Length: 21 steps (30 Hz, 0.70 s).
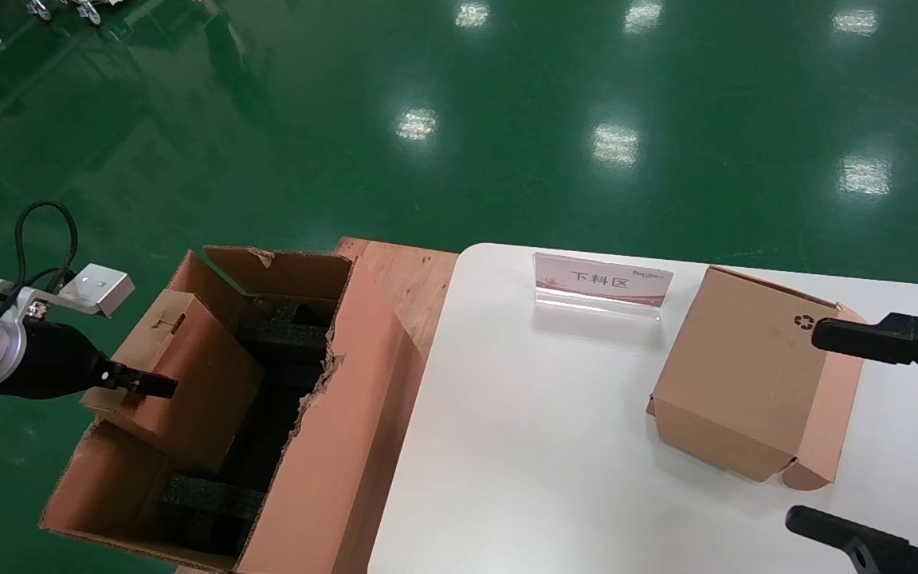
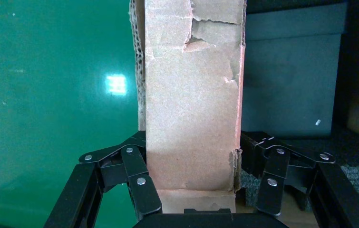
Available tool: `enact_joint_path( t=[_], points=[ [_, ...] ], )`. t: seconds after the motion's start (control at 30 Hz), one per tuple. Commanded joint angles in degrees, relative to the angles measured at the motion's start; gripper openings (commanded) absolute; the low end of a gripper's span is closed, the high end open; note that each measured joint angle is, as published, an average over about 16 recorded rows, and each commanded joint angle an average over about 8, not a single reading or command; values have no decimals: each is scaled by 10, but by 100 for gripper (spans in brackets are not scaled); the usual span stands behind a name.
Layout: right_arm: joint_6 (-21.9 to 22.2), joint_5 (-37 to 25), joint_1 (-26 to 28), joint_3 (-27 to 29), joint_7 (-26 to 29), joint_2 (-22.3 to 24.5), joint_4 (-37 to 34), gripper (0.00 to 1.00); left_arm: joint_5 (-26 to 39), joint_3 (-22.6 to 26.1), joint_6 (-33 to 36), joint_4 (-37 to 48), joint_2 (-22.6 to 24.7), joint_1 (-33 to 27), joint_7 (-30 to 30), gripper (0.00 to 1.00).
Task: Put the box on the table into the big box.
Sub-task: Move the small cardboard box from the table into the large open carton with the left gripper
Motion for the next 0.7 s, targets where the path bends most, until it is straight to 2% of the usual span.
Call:
enact_joint_path(
  t=[0.03, 0.23, 0.27, 0.7],
  points=[
    [0, 0, 0, 0, 0, 0, 0, 100, 0, 1, -1, -1, 2, 3, -3, 17],
    [0, 0, 0, 0, 0, 0, 0, 100, 0, 3, -2, -3, 5, 9, -11, 92],
    [0, 0, 0, 0, 0, 0, 0, 100, 0, 3, -2, -3, 6, 9, -12, 100],
    [0, 0, 0, 0, 0, 0, 0, 100, 0, 4, -2, -4, 7, 12, -16, 100]
  ],
)
